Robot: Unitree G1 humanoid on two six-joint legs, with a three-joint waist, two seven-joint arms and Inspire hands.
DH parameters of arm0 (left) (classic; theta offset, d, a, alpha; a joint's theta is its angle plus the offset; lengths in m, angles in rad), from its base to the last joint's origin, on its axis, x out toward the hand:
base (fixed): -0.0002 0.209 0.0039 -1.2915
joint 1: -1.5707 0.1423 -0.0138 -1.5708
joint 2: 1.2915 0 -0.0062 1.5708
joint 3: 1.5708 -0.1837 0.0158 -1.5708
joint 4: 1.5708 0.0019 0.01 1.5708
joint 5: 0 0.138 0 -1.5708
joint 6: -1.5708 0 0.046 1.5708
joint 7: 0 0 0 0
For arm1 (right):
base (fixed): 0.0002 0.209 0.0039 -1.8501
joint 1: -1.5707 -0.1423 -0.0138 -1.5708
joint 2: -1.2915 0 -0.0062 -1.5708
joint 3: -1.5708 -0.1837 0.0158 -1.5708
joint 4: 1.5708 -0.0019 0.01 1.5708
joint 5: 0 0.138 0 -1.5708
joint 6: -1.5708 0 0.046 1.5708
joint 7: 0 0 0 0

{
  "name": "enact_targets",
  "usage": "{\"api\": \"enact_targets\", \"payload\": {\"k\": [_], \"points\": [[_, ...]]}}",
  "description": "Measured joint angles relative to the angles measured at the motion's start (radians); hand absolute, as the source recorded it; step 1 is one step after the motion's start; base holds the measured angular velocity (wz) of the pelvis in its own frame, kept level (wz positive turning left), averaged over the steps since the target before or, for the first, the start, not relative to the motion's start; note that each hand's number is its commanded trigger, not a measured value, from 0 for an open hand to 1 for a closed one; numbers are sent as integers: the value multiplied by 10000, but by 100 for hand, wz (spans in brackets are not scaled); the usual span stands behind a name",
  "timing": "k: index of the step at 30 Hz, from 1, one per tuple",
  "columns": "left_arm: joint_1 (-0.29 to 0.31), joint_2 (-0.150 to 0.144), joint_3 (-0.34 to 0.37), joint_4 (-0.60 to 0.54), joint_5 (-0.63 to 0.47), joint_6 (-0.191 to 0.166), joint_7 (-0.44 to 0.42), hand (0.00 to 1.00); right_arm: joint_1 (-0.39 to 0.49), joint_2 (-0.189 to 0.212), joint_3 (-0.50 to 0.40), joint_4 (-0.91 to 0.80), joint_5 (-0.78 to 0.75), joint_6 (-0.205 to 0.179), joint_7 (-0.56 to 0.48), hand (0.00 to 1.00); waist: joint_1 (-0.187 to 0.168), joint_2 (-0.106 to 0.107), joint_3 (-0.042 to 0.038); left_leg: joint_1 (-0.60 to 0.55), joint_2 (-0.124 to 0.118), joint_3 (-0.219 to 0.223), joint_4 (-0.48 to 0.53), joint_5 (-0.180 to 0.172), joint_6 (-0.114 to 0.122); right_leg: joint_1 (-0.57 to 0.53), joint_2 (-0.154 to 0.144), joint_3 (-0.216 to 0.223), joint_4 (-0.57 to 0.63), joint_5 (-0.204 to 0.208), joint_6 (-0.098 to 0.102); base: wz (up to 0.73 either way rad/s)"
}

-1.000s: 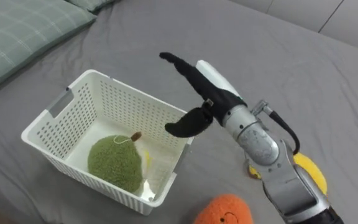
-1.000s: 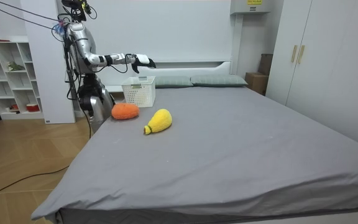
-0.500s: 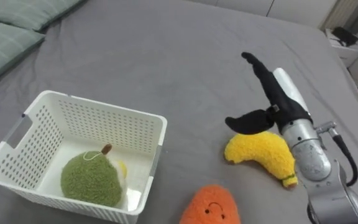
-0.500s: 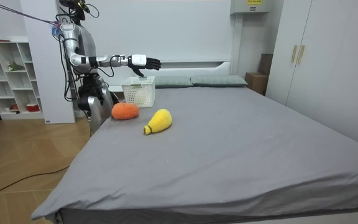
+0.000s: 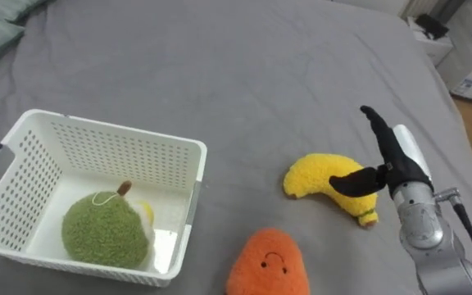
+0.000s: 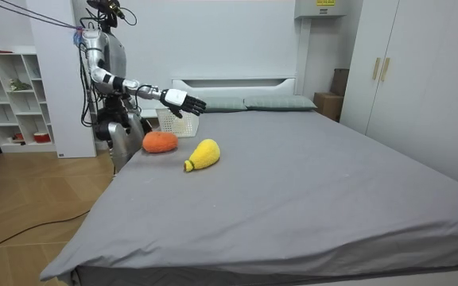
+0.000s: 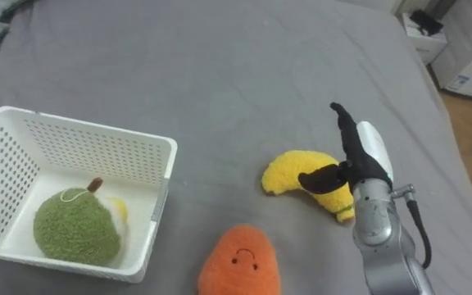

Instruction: Collect toys from the bed

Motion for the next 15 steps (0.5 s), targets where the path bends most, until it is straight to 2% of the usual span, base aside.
{"api": "enact_targets", "payload": {"k": [3,7,15], "points": [[-175,58,-131,-112,-352,-98,2,0,-333,1,1,405,82,-87,-320,0,-2,7,9,-477,6,0,67,104,10,-526,-19,-82,9,81,-35,2],[-232,94,-232,-216,-756,-291,9,0,-1005,-9,0,1352,121,-434,-882,0,-13,9,9,-836,11,-79,85,152,1,-835,-104,-260,2,91,-51,10],[-382,195,-343,-163,-1778,-477,6,0,-1681,-217,87,2278,765,-449,-1093,0,74,47,25,-1269,-41,-153,81,191,28,-1205,-165,-474,-11,91,-49,5]]}}
